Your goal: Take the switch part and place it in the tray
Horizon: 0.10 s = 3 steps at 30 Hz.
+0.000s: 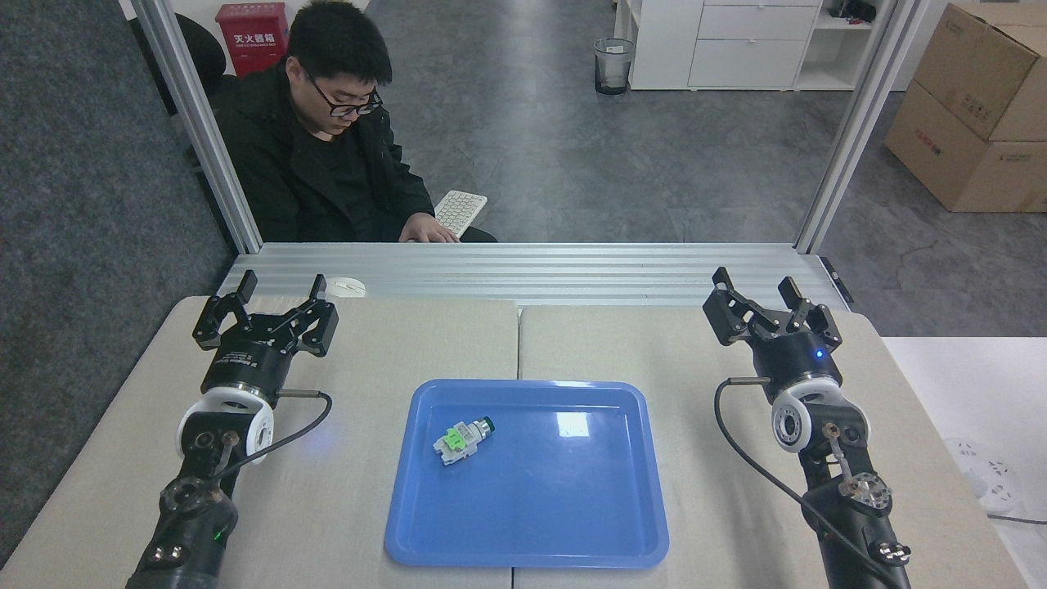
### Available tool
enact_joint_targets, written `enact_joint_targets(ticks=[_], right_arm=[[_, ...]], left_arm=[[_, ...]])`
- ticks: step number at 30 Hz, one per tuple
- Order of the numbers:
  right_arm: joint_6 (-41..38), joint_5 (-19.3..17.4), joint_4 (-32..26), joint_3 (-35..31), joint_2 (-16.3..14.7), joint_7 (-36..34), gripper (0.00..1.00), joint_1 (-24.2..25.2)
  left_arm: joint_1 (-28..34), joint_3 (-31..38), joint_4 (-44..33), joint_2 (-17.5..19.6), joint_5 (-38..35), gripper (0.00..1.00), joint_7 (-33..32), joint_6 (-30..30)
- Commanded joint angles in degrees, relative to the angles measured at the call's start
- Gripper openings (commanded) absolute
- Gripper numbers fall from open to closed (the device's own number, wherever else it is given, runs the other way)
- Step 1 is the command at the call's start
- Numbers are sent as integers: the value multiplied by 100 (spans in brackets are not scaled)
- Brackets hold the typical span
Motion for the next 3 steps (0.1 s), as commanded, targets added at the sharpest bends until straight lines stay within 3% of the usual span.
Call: enact_joint_targets(ticks=[1, 3], right_arm=[[-4, 0, 0, -2, 2, -3, 100, 1], [-4, 0, 0, -2, 2, -3, 100, 1]], left_arm=[[-38, 123, 82, 70, -9, 94, 61, -3], [-46, 123, 82, 70, -9, 94, 61, -3]])
